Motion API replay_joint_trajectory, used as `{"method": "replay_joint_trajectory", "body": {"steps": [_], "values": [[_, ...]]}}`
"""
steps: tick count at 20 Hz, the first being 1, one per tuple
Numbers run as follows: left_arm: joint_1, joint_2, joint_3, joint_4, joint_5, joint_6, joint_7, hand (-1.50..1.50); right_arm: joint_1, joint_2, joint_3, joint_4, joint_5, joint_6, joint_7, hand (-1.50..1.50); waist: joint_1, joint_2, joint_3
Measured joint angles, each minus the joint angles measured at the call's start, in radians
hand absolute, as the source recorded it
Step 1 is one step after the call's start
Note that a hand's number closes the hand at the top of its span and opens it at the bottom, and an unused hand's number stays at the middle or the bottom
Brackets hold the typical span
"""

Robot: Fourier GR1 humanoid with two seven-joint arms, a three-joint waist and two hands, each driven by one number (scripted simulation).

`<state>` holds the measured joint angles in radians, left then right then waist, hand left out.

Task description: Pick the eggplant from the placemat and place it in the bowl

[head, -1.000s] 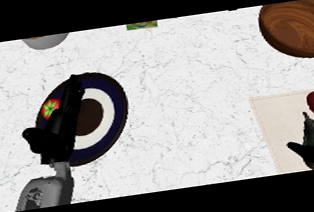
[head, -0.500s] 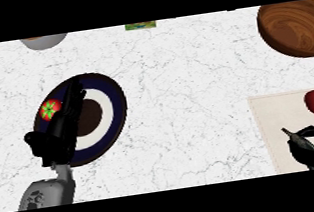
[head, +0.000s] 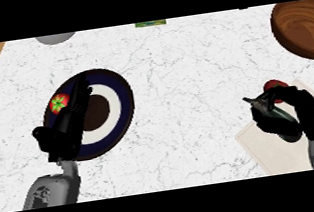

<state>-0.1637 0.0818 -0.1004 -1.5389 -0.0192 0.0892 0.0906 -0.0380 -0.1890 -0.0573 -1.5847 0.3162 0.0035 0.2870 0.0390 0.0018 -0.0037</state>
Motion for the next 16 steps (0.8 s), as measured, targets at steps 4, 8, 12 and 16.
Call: {"method": "replay_joint_trajectory", "body": {"steps": [4,8,12,16], "values": [[-0.011,0.007,0.015,0.009,0.006,-0.003,0.002,0.00,-0.137,0.015,0.044,0.013,0.001,0.006,-0.138,1.50,-0.005,0.001,0.003],[0.000,0.014,0.028,0.001,0.010,-0.003,0.006,0.00,-0.249,0.022,0.066,-0.013,0.057,-0.041,-0.188,1.50,-0.018,-0.001,0.003],[0.017,0.013,0.030,-0.012,0.007,-0.003,0.004,0.00,-0.326,-0.012,0.055,-0.091,0.107,-0.055,-0.134,1.50,-0.030,-0.003,0.003],[0.021,0.011,0.028,-0.037,0.001,0.001,0.026,0.00,-0.415,-0.042,0.056,-0.166,0.177,-0.039,0.014,1.50,-0.035,-0.004,0.003]]}}
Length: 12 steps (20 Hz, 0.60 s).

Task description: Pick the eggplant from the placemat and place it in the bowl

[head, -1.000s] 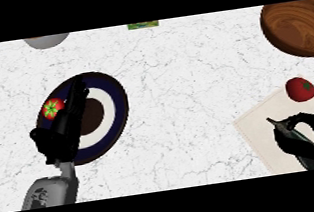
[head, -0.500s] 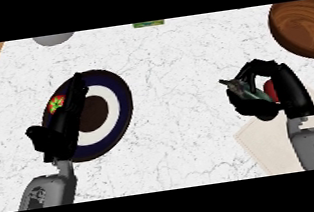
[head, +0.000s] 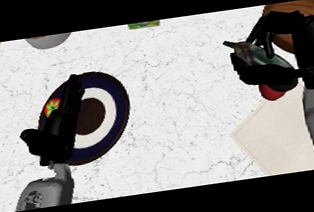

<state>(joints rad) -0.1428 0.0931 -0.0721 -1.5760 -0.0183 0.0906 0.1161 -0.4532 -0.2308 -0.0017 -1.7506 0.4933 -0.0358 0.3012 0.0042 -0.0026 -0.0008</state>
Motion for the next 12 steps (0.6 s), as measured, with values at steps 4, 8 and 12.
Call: {"method": "replay_joint_trajectory", "body": {"steps": [4,8,12], "values": [[-0.003,0.001,0.006,0.014,0.000,-0.010,-0.014,0.00,-0.142,-0.042,-0.033,0.036,0.038,0.041,0.124,1.50,0.001,0.001,0.000],[-0.005,-0.010,0.007,0.035,-0.008,-0.008,-0.027,0.00,-0.255,-0.075,-0.082,0.102,0.046,0.060,0.182,1.50,0.002,0.002,0.000],[0.015,0.002,0.015,0.017,0.000,-0.029,-0.034,0.00,-0.363,-0.118,-0.132,0.232,0.061,0.058,0.189,1.50,0.006,0.003,0.000]]}}
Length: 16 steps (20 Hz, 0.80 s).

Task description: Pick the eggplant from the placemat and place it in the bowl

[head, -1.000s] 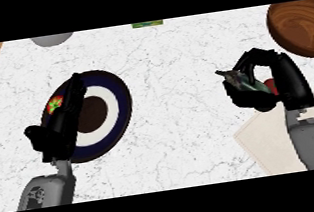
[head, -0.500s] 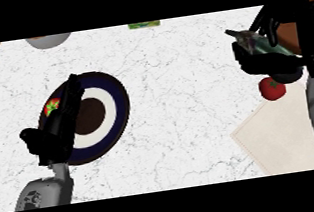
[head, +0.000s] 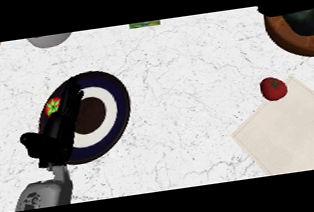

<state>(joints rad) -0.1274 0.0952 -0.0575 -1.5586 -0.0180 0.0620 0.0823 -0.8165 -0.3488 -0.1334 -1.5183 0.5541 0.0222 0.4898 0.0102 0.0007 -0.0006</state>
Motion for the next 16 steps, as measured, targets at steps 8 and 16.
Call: {"method": "replay_joint_trajectory", "body": {"steps": [8,16], "values": [[-0.015,-0.021,-0.012,0.000,-0.018,0.012,0.011,0.00,-0.095,-0.114,-0.059,0.290,0.058,-0.026,-0.100,1.50,0.006,0.005,0.000],[-0.034,-0.036,-0.019,0.022,-0.031,0.017,0.003,0.00,-0.146,-0.222,-0.059,0.639,0.183,-0.114,-0.273,1.50,0.017,0.010,0.001]]}}
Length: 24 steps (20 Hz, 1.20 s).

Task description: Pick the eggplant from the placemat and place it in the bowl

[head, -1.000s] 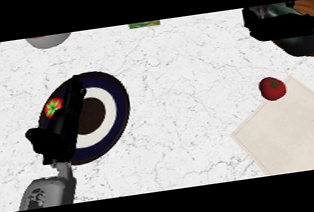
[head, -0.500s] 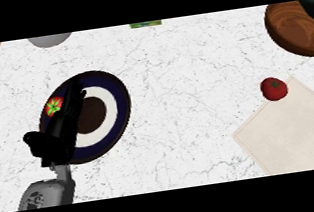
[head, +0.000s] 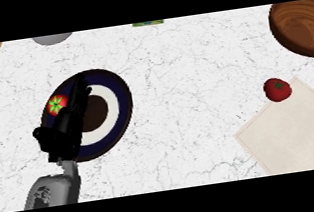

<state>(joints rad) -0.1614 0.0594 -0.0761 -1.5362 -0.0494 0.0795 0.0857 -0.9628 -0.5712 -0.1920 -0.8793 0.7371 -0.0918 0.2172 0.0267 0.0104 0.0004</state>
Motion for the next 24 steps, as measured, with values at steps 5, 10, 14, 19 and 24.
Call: {"method": "replay_joint_trajectory", "body": {"steps": [5,10,14,19,24], "values": [[-0.002,-0.002,-0.004,-0.009,-0.003,-0.004,0.003,0.00,-0.019,-0.047,-0.046,0.229,0.023,-0.102,-0.135,1.50,0.009,0.004,0.001],[-0.017,-0.006,-0.006,0.003,-0.005,-0.009,0.000,0.00,-0.028,-0.072,-0.072,0.417,0.049,-0.199,-0.235,1.50,0.018,0.009,0.002],[-0.016,-0.009,-0.010,0.002,-0.006,-0.012,0.001,0.00,-0.031,-0.102,-0.097,0.531,0.042,-0.190,-0.299,1.50,0.024,0.011,0.002],[-0.017,-0.004,0.001,0.013,0.003,-0.022,-0.018,0.00,-0.021,-0.129,-0.165,0.630,-0.025,-0.101,-0.368,-1.50,0.030,0.016,0.004],[-0.029,-0.006,0.002,0.005,0.006,-0.023,-0.003,0.00,-0.005,-0.137,-0.219,0.673,-0.084,-0.026,-0.486,-1.50,0.032,0.016,0.005]]}}
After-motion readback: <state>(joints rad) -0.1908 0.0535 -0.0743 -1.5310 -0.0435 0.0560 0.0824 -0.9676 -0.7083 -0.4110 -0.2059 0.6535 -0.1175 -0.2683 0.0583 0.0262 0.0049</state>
